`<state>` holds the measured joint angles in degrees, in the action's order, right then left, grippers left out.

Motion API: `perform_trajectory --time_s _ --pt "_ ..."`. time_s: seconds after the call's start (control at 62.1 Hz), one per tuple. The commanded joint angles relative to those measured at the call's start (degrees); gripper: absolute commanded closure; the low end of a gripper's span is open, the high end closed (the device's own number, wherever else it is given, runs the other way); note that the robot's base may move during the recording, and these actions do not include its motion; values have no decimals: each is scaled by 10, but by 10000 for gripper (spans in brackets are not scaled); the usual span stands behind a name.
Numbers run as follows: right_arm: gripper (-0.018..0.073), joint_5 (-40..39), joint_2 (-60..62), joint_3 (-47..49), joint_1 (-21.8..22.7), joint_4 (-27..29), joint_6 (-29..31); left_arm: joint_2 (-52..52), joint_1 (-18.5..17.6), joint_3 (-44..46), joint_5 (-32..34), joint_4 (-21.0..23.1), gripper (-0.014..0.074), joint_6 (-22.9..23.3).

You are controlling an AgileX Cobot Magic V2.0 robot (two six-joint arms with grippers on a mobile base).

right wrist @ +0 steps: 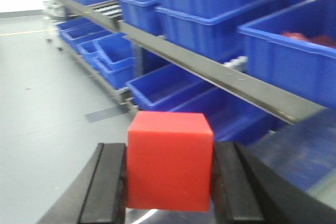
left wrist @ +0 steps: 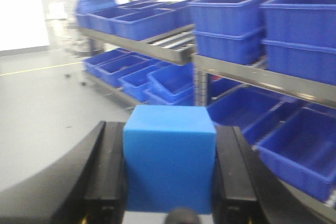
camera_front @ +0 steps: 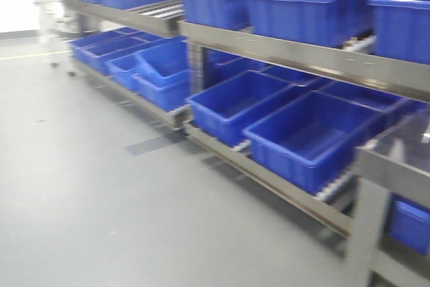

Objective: Sort and place red and blue blocks on shelf
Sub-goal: 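Turn the base away from the table holding both cubes, then drive forward down the aisle holding both cubes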

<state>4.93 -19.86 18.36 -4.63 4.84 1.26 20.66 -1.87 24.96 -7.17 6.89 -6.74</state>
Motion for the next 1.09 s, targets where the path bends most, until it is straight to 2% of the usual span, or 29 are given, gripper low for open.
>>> perform_trajectory --time_s 0.0,1.079 --pt "511 -49 -2 17 3 -1 2 7 -1 21 53 4 471 2" --pt "511 -49 -2 17 3 -1 2 7 -1 21 53 4 471 2"
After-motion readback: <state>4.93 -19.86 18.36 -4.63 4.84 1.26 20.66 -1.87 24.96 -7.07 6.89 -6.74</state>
